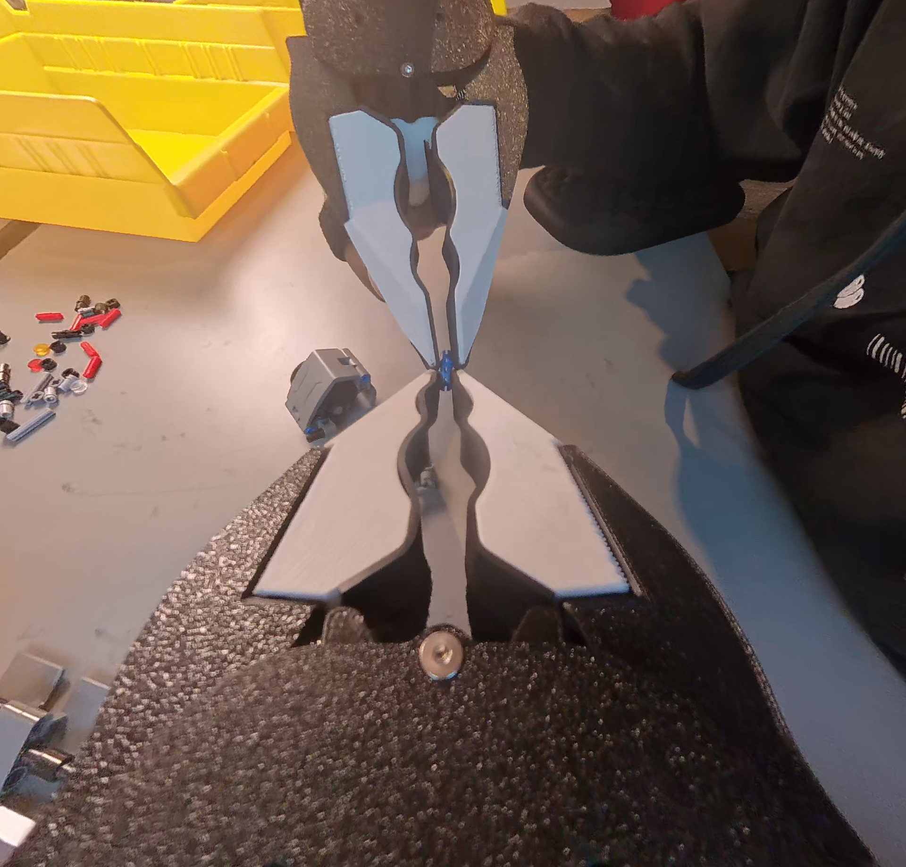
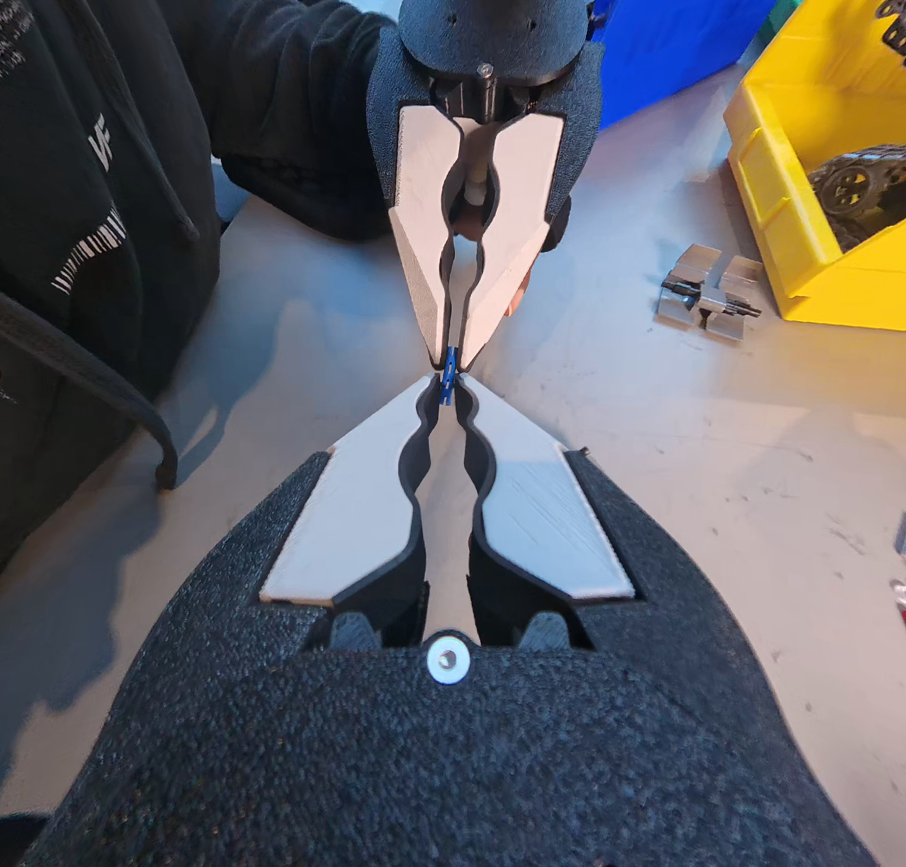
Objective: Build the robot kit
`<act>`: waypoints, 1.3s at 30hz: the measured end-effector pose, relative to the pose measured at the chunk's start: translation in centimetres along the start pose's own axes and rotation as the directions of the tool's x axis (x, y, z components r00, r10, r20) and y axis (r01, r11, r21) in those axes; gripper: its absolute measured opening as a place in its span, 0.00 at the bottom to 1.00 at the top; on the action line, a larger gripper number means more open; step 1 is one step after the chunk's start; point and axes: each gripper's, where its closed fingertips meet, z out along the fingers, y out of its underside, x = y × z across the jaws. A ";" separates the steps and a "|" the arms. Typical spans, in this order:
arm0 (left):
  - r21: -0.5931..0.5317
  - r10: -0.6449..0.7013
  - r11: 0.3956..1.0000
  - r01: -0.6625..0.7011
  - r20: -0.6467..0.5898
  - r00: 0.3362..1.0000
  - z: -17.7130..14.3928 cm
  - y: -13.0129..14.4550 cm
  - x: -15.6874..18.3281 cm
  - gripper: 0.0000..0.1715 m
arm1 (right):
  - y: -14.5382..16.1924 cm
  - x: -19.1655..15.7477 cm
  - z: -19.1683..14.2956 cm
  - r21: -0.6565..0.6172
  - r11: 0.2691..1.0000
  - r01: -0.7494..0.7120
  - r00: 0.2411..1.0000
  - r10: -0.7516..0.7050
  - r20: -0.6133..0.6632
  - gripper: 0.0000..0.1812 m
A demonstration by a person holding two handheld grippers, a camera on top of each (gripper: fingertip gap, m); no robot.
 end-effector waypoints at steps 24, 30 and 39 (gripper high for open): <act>0.128 -0.106 0.987 0.100 0.041 0.994 -1.4 -1.4 -1.9 0.02 | -1.3 2.1 -1.0 0.139 0.990 0.005 0.995 0.009 -0.095 0.03; 0.144 -0.129 0.982 0.124 0.027 0.991 -1.2 -1.4 -1.9 0.02 | -1.2 2.1 -1.2 0.163 0.986 -0.022 0.996 0.035 -0.079 0.02; 0.151 -0.120 0.981 0.119 -0.001 0.993 -0.9 -1.5 -1.4 0.02 | -1.1 1.5 -0.9 0.192 0.980 -0.060 0.998 0.065 -0.019 0.02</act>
